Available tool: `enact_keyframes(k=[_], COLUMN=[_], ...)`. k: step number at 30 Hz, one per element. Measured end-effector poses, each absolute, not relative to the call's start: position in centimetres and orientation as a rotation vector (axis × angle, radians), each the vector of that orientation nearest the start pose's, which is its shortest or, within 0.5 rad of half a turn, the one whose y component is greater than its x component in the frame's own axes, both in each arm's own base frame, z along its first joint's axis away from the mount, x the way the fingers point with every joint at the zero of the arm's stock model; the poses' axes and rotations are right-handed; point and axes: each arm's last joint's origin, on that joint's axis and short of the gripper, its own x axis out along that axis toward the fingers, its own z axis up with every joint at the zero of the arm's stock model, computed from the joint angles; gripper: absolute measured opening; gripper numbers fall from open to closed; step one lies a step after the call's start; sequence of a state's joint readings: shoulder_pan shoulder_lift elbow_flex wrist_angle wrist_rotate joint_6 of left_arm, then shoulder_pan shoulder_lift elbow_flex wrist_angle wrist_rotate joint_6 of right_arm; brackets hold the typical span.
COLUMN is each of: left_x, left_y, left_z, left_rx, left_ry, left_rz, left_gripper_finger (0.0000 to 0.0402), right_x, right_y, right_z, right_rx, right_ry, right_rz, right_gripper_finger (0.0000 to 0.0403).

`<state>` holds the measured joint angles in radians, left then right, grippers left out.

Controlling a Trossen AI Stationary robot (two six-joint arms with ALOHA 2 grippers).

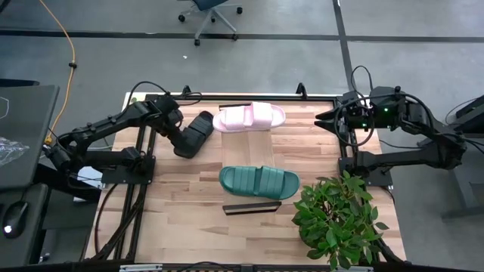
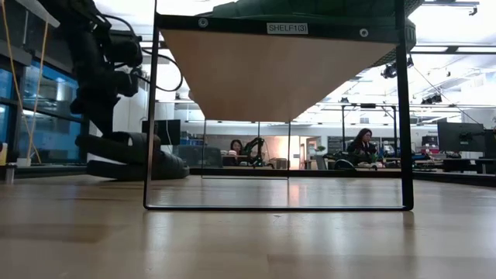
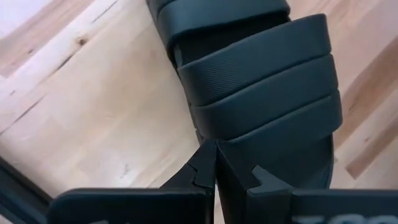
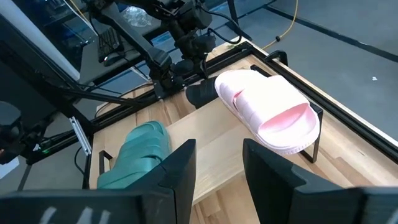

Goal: Pick and place slippers onto the shelf
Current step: Put the black pair of slippers on the shelf

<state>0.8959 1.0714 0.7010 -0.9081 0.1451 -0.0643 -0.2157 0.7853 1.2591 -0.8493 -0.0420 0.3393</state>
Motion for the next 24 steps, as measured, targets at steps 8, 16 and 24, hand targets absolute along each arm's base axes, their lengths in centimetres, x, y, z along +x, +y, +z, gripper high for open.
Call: enact_keyframes(k=[8, 16, 24], left_x=[11.4, 11.3, 10.8], left_y=[13.1, 13.1, 12.5], left_z=[21.1, 21.1, 22.1], left_rx=[-0.738, -0.758, -0.773], left_ry=[1.063, 1.065, 1.05], left_rz=[0.615, 0.634, 0.643], left_gripper_finger=[0.0, 0.0, 0.0], right_x=[11.1, 11.2, 11.2], right_y=[-2.3, -2.3, -2.3], right_z=[42.0, 42.0, 42.0], right_rx=[0.363, 0.36, 0.353], right_ry=[0.343, 0.344, 0.346], right_rz=[-0.23, -0.225, -0.212], right_gripper_finger=[0.0123, 0.0123, 0.0123])
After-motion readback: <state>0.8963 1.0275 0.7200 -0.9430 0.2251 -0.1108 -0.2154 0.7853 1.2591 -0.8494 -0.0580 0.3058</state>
